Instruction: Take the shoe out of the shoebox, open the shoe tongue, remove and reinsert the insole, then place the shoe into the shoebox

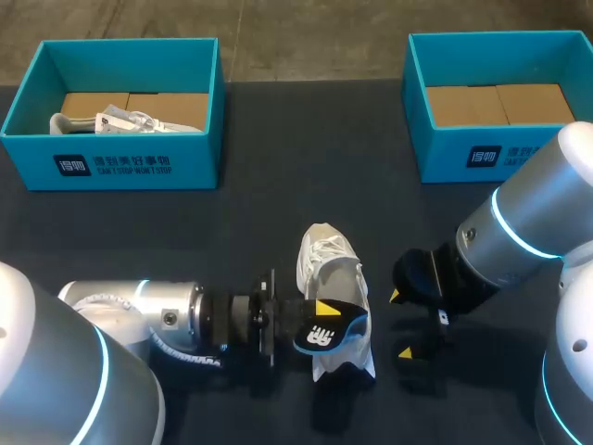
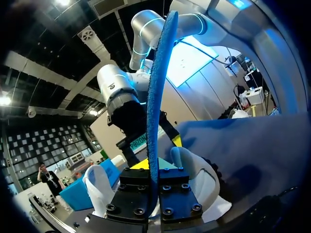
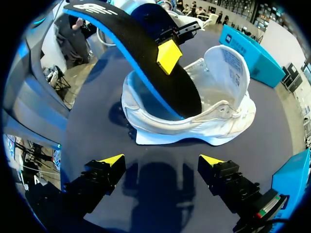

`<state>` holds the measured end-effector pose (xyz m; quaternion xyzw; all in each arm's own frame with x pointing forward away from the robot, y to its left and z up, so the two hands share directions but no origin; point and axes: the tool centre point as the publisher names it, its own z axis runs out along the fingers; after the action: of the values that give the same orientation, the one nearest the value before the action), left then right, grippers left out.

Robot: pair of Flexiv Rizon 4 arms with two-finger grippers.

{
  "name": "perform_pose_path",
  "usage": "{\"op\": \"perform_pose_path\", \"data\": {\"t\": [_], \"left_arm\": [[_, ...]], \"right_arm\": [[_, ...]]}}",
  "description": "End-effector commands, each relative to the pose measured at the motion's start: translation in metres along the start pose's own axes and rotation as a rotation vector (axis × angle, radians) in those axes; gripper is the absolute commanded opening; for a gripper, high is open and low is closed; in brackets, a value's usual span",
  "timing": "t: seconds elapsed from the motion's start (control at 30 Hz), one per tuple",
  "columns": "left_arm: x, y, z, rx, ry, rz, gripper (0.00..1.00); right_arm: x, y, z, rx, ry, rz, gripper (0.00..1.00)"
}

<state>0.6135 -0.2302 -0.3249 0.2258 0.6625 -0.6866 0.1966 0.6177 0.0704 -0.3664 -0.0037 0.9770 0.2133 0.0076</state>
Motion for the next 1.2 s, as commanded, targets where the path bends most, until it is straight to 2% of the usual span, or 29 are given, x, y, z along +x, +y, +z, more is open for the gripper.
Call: {"op": "perform_pose_path", "data": {"t": [0.03, 0.8, 1.2], "left_arm": [[0.001, 0.005, 0.001, 0.001, -0.004, 0.005, 0.0], [-0.009, 0.026, 0.006, -0.045, -0.013, 0.022, 0.0], [-0.007, 0.028, 0.007, -0.045, 0.0, 0.02, 0.0]], "right_arm": [[0.001, 0.0, 0.001, 0.002, -0.003, 0.001, 1.0], [0.001, 0.0, 0.001, 0.002, -0.003, 0.001, 1.0], [0.001, 0.0, 0.001, 0.002, -0.003, 0.001, 1.0]]}}
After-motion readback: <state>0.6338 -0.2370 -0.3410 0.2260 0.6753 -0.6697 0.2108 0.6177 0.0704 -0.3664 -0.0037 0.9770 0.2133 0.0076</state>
